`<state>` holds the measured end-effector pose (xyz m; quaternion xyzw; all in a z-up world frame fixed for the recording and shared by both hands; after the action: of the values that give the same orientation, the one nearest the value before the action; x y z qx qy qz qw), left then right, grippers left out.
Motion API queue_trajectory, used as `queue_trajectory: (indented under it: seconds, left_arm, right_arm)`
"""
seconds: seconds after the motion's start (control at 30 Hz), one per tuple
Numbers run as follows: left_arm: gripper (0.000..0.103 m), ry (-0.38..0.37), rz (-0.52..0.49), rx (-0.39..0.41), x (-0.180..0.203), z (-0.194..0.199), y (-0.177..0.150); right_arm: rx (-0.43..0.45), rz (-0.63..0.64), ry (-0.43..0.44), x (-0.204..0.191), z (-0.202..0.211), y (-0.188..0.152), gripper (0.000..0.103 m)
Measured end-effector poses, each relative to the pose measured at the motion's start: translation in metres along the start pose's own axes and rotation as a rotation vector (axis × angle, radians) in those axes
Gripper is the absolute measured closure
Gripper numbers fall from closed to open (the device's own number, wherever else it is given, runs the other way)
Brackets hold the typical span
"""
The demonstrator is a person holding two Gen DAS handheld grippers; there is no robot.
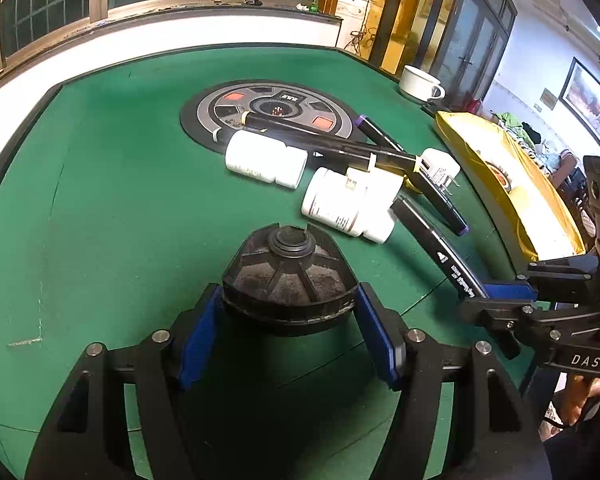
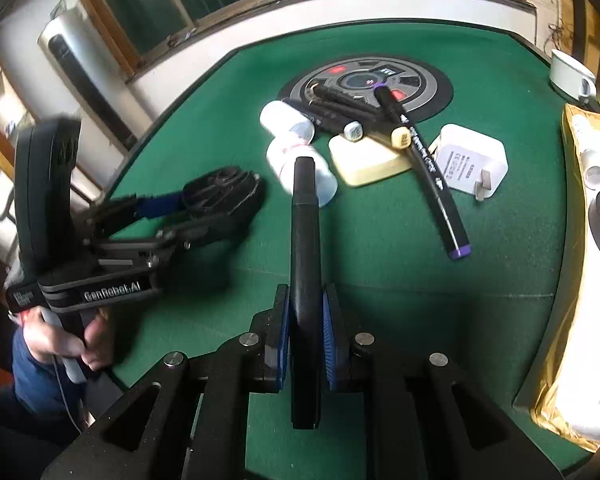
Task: Organize rigid objects
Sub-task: 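Grasp a black marker with the right tool, then lift the black part and black marker and carry both toward the tray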
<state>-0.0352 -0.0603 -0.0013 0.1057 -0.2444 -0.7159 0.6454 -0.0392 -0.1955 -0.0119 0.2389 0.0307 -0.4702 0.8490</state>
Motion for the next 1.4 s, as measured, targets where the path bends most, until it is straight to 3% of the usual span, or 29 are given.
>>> queue_trajectory:
  seconds: [0.27, 0.47, 0.53, 0.67, 0.77, 1.03, 1.4]
  left_arm:
    - [0.037, 0.052, 0.004, -0.030, 0.002, -0.011, 0.004]
    - [0.037, 0.099, 0.006, -0.032, 0.004, -0.017, 0.009]
    - [0.037, 0.117, -0.004, -0.028, 0.006, -0.018, 0.009]
    - [0.037, 0.136, -0.025, -0.021, 0.007, -0.018, 0.007]
    - [0.038, 0.120, -0.009, -0.013, 0.004, -0.016, 0.007]
    - [0.038, 0.162, 0.002, 0.048, 0.000, -0.003, 0.008]
    - [0.037, 0.283, -0.042, 0.161, 0.005, 0.016, 0.013]
  right_arm:
    - [-0.023, 0.023, -0.047, -0.002, -0.006, -0.002, 0.088]
    - [-0.018, 0.025, -0.071, -0.004, -0.011, 0.005, 0.073]
    - [-0.014, 0.026, -0.075, -0.003, -0.010, 0.004, 0.073]
    - [-0.010, 0.034, -0.087, -0.003, -0.015, 0.004, 0.074]
    - [0.004, 0.057, -0.104, -0.008, -0.013, 0.003, 0.087]
    - [0.036, 0.063, -0.105, -0.009, -0.006, -0.001, 0.088]
    - [0.091, 0.058, -0.089, -0.016, 0.007, 0.000, 0.090]
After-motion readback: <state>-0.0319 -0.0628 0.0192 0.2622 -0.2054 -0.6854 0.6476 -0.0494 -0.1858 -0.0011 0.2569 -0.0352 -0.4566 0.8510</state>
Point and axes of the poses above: each gripper's, at about its wrist camera, not at the fingertips, and z roughly against the way its jaws point, x to its right, y to its top, the point moved 5 cm from there along -z, roughly the way its jaws point, and after that the axes turned 9 degrees about -x, right-handed, at the moved point
